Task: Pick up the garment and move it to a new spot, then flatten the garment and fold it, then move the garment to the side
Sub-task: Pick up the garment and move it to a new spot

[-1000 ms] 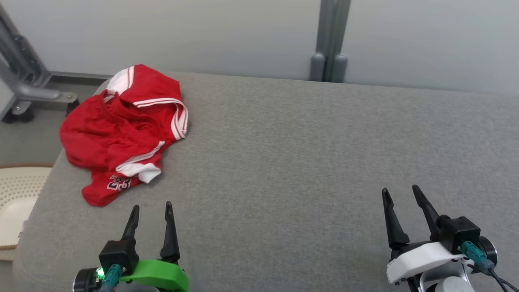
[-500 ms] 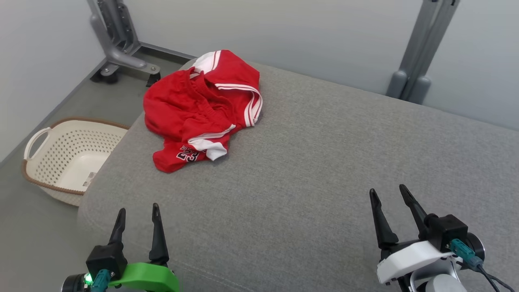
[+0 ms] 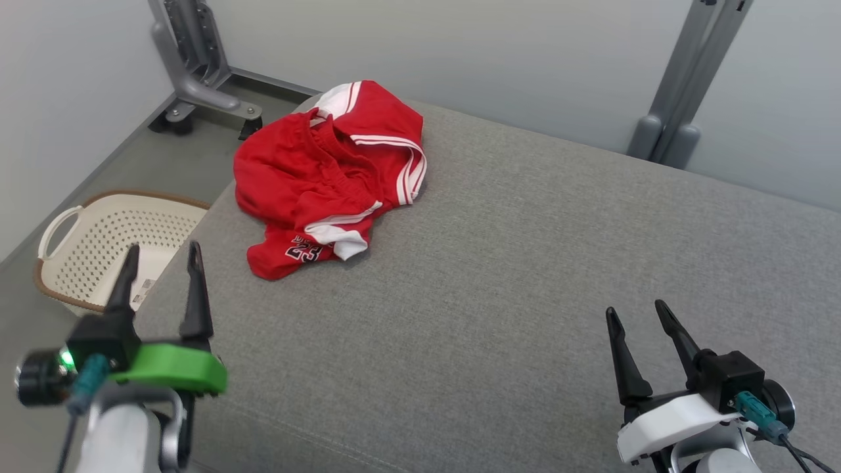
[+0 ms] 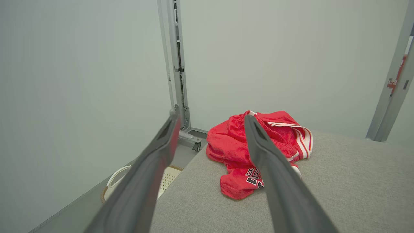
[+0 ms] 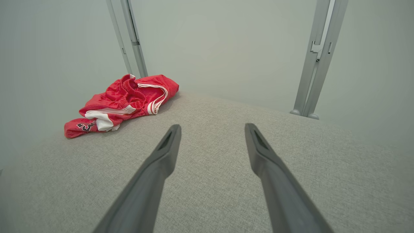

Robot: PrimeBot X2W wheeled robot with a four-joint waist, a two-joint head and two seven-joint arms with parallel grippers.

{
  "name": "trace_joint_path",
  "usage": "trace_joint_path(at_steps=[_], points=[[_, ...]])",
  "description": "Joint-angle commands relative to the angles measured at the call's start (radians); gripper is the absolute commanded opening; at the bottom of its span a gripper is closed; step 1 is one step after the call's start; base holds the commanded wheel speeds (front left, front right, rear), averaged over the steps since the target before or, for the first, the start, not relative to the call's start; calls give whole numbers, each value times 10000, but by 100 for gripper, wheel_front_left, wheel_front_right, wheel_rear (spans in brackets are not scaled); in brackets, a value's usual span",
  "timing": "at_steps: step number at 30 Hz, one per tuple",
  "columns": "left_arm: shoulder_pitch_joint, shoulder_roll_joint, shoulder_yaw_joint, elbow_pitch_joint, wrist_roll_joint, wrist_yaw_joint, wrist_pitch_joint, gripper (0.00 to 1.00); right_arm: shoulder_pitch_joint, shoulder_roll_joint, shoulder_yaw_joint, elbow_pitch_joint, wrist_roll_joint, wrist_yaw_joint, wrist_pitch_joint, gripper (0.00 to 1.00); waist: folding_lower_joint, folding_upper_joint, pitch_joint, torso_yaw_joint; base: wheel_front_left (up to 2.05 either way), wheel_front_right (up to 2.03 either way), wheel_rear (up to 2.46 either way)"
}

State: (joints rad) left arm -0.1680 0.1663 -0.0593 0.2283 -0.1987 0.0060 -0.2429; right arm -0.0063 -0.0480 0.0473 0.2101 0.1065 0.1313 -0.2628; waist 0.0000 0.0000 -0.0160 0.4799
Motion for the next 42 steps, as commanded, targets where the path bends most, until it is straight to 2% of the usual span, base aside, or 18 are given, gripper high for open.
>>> trace_joint_path(at_steps=[1, 2, 3, 7, 12, 15, 16, 18, 23, 30, 31, 32, 33, 34, 35, 42], points=[[-600, 267, 99, -2, -2, -88, 111, 100, 53, -41, -8, -53, -111, -10, -32, 100, 0, 0, 100, -349, 0, 0, 0], [-1033, 523, 129, 98, 85, -186, 270, 100, 15, -39, 14, -75, -188, -10, -33, 100, 0, 0, 139, -488, 0, 0, 0], [-2470, 1160, 81, 780, 97, -573, 1043, 100, -187, -42, 23, -220, -417, -10, -32, 100, 0, 0, 387, -1087, 0, 0, 0], [-3702, 1632, -34, 1768, -94, -936, 1812, 100, -427, -42, -60, -554, -831, -11, -32, 100, 0, 0, 1051, -1675, 0, 0, 0], [-4697, 1882, -506, 3262, -357, -1243, 2358, 100, -635, -42, -266, -856, -1351, -11, -32, 100, 0, 0, 1901, -2203, 0, 0, 0], [-5129, 1840, -865, 4225, -800, -1340, 2651, 100, -730, -41, -478, -1011, -1627, -11, -33, 100, 0, 0, 2385, -2436, 0, 0, 0], [-5349, 1894, -1253, 4782, -1090, -1357, 2832, 100, -801, -39, -572, -1137, -1773, -11, 1, 100, 0, 0, 2727, -2593, 0, 0, 0], [-5495, 1878, -1688, 5023, -1483, -1365, 2942, 100, -871, -38, -645, -1279, -1878, -11, 34, 100, 0, 0, 2950, -2676, 0, 0, 0], [-5913, 2272, -3236, 5439, -2757, -1369, 3494, 100, -980, -38, -862, -1856, -2117, -11, 210, 100, 0, 0, 3759, -2793, 0, 0, 0], [-6387, 2508, -4036, 6643, -3479, -1364, 3789, 100, -1021, -38, -909, -2180, -2216, -11, 318, 100, 0, 0, 4256, -2820, 0, 0, 0], [-6395, 2465, -4174, 6795, -3590, -1364, 3921, 93, -1023, -38, -916, -2192, -2215, -11, 317, 100, 0, 0, 4272, -2818, 0, 0, 0], [-6412, 2437, -4268, 6903, -3698, -1364, 4008, 62, -1032, -38, -926, -2192, -2218, -11, 306, 100, 0, 0, 4280, -2811, 0, 0, 0], [-6454, 2439, -4387, 6996, -3804, -1365, 4069, 40, -1050, -38, -944, -2178, -2217, -11, 306, 100, 0, 0, 4281, -2801, 0, 0, 0], [-6474, 2453, -4474, 7044, -3871, -1365, 4052, 29, -1068, -38, -959, -2158, -2206, -11, 306, 100, 0, 0, 4278, -2791, 0, 0, 0], [-6487, 2483, -4553, 7082, -3960, -1365, 3992, 0, -1089, -38, -987, -2137, -2175, -11, 297, 100, 0, 0, 4269, -2772, 0, 0, 0], [-6904, 2858, -4847, 7188, -4137, -1364, 3044, 0, -1175, -38, -861, -1810, -1877, -11, 162, 100, 0, 0, 3795, -2725, 0, 0, 0]])
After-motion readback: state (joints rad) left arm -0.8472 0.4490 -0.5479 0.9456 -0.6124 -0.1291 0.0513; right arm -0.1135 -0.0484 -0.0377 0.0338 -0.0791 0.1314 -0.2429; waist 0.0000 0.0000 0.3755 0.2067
